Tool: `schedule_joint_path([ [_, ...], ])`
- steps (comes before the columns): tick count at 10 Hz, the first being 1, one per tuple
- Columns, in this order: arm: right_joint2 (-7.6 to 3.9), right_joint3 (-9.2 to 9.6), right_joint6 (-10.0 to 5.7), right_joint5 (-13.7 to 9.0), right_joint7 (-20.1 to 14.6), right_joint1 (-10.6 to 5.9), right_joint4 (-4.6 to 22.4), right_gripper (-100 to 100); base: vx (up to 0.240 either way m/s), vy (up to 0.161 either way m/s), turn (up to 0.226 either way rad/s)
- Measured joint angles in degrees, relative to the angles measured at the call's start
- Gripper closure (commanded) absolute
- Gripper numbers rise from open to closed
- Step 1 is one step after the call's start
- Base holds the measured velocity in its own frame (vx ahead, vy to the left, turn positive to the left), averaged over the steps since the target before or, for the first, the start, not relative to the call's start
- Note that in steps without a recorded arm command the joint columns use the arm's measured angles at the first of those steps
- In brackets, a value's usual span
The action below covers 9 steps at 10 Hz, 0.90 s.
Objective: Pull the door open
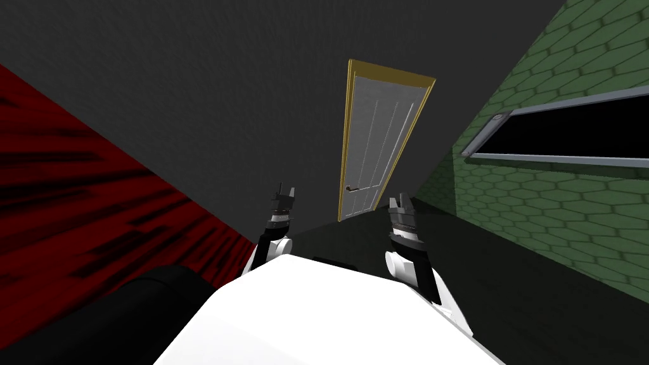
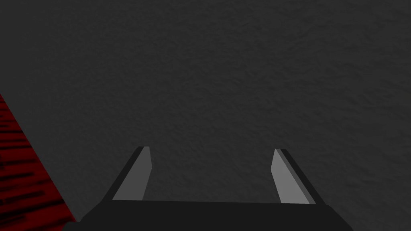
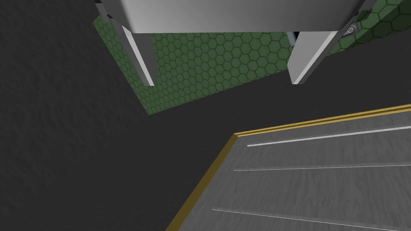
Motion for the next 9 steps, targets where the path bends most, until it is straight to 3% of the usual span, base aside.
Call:
schedule_joint_path([
  [9,-2.05,-0.75,-2.37,-1.78,-1.44,-4.92,13.51,-100,0.034,-0.051,0.115],
])
